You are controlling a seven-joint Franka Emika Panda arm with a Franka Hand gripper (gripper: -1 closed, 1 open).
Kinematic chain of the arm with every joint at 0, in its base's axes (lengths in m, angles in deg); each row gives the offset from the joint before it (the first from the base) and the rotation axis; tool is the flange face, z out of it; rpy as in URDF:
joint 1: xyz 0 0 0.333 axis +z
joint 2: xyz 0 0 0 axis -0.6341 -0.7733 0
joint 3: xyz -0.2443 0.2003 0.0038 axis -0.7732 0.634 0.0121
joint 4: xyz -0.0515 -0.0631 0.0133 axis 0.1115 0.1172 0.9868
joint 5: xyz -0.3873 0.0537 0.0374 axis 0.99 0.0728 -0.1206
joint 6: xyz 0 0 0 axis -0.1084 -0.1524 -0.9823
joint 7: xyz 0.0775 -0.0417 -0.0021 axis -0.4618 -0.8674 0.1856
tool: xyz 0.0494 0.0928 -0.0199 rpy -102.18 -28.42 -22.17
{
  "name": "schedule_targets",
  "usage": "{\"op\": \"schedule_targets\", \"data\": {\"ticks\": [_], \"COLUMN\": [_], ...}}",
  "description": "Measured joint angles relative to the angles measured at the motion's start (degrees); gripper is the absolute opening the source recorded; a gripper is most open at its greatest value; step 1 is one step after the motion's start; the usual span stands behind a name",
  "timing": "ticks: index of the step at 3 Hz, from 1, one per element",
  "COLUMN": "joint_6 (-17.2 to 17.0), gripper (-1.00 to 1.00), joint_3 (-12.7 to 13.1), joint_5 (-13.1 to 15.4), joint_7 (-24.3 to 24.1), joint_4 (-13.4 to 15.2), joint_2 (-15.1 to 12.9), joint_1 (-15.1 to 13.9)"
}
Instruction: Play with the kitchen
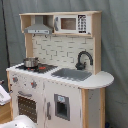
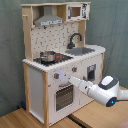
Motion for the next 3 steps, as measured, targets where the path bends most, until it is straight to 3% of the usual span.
{"op": "schedule_targets", "data": {"ticks": [3], "joint_6": [-1.37], "gripper": [1.0], "joint_3": [1.23], "joint_5": [-0.06], "joint_7": [-19.02], "joint_4": [2.35], "joint_2": [0.05], "joint_1": [0.24]}}
